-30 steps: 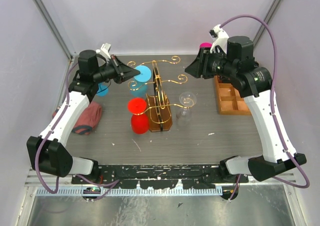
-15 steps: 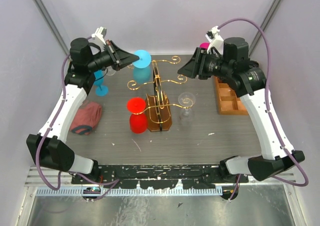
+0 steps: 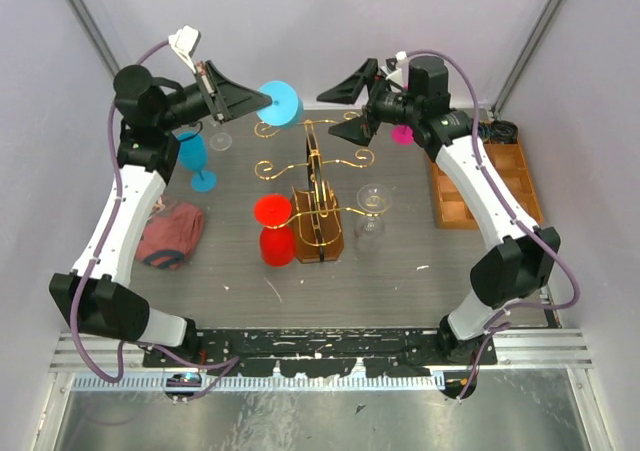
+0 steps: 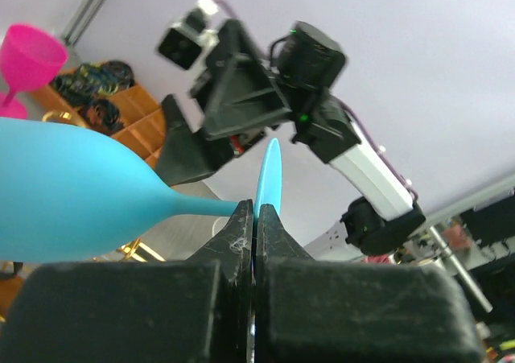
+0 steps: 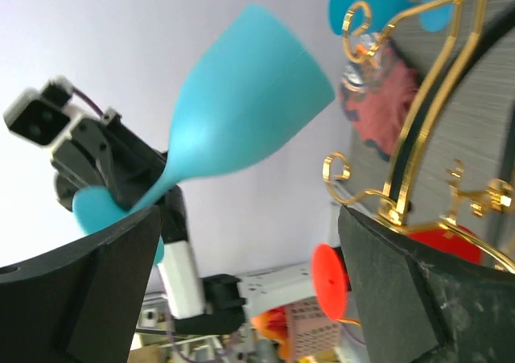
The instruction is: Take the wine glass off the wine glass rack
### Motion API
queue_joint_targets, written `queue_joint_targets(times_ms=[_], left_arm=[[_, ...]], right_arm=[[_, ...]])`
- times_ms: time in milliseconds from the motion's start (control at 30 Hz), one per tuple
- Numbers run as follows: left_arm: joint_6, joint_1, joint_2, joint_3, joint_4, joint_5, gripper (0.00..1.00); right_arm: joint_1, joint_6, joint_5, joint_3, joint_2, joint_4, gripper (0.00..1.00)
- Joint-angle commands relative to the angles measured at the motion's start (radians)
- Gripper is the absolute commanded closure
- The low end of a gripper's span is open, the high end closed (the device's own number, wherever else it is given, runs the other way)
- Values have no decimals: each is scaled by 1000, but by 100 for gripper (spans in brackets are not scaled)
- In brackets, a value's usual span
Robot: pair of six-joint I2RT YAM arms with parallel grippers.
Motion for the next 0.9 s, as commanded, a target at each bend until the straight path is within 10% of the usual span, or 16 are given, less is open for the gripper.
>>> queue_joint_targets(times_ms=[0, 300, 867], left_arm=[[35, 2, 15, 108, 112, 120, 100], [-46, 2, 58, 145, 260, 208, 100], [-150, 2, 125, 138, 417, 220, 100]], right_arm=[[6, 365, -83, 78, 29, 294, 1], [61, 646, -70, 109, 127, 521, 0], [131, 692, 52, 165, 209, 541, 11]])
